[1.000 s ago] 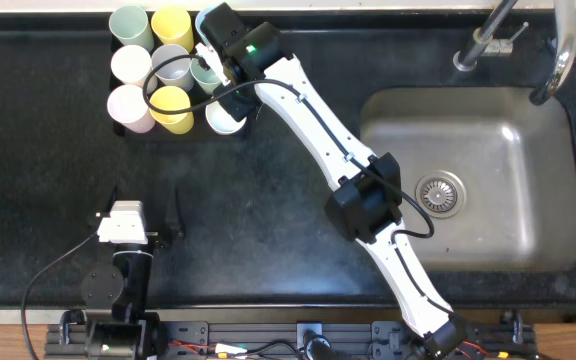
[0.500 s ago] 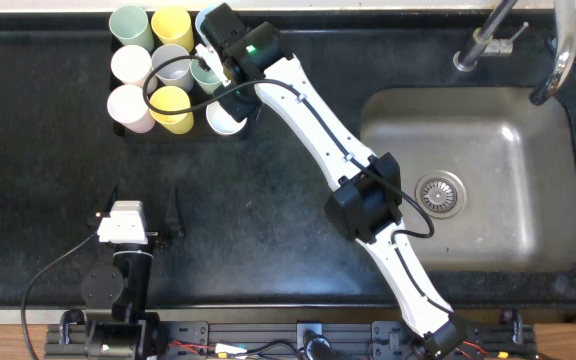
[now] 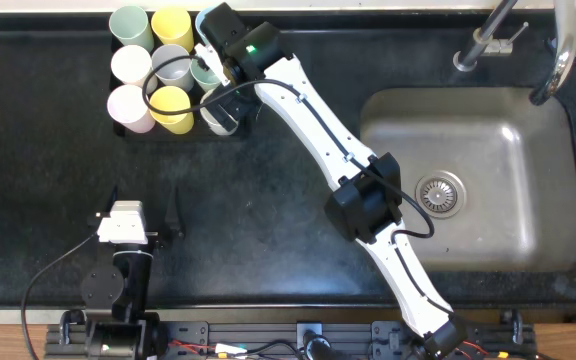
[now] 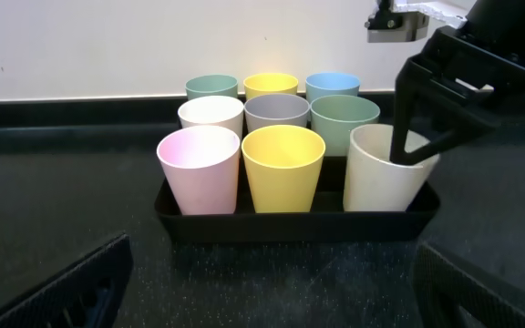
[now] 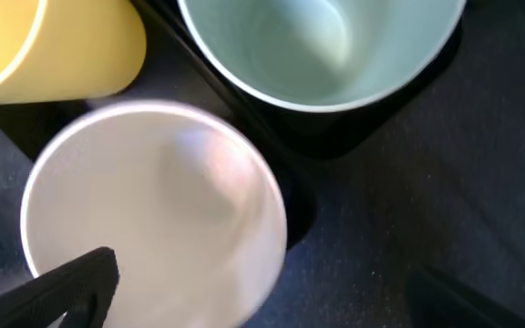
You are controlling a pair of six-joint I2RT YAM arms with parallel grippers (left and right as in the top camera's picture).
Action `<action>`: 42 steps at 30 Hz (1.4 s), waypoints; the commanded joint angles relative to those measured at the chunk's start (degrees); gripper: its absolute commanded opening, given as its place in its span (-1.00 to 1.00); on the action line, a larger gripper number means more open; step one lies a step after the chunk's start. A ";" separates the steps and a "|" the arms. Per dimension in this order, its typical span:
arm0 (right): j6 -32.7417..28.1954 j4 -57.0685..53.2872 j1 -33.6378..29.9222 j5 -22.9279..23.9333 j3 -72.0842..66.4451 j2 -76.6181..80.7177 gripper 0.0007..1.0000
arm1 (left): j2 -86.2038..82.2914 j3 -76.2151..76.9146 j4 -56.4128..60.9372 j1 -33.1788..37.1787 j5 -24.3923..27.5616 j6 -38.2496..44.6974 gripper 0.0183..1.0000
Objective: Store Cups
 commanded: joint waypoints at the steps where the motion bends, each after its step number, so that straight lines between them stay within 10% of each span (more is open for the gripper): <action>1: 0.04 0.26 -0.13 -0.26 1.84 -0.09 1.00 | -0.48 -0.02 -0.22 0.15 0.50 1.25 1.00; 15: 7.39 -8.61 -7.32 2.54 9.66 -15.52 1.00 | -0.48 -0.02 -0.22 0.15 0.50 1.25 1.00; 18: 7.76 -10.91 -11.04 9.46 7.76 -20.24 1.00 | -0.48 -0.02 -0.22 0.15 0.50 1.25 1.00; 26: 15.02 -8.59 -21.51 12.83 -32.92 -45.94 1.00 | -0.48 -0.02 -0.22 0.15 0.50 1.25 1.00; 42: 26.18 63.95 -31.54 11.06 -123.25 -113.77 0.99 | -0.48 -0.02 -0.22 0.15 0.50 1.25 1.00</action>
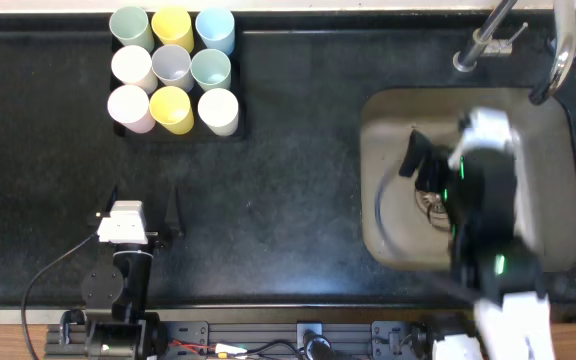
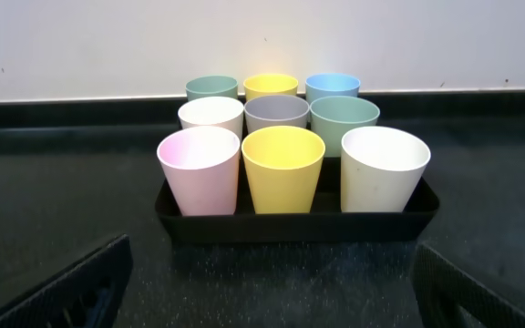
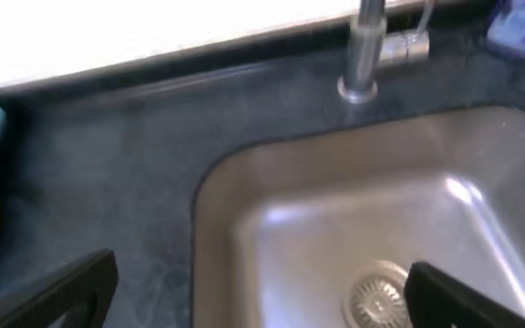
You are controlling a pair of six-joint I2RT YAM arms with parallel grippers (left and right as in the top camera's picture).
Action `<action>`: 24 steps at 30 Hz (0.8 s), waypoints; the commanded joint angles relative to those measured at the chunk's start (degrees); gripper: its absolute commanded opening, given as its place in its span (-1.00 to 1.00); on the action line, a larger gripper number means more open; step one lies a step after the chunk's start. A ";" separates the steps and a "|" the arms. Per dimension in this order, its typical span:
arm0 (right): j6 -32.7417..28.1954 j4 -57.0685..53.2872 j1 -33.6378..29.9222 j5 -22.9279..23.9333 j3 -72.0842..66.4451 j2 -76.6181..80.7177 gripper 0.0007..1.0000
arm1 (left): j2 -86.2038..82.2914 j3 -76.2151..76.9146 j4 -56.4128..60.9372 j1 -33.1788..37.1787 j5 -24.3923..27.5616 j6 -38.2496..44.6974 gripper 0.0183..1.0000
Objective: Store Cups
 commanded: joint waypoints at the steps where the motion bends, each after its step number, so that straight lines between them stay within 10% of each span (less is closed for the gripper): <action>1: 1.51 12.61 -0.31 -0.44 -12.35 -13.49 1.00 | -0.48 -0.02 -0.22 0.15 0.48 1.27 1.00; 13: 1.51 31.91 -3.43 -0.44 -30.64 -30.10 1.00 | -0.48 -0.02 -0.22 0.15 0.50 1.27 1.00; 24: 1.49 22.91 -9.53 -0.39 -38.47 -43.23 1.00 | -0.48 -0.02 -0.22 0.15 0.50 1.27 1.00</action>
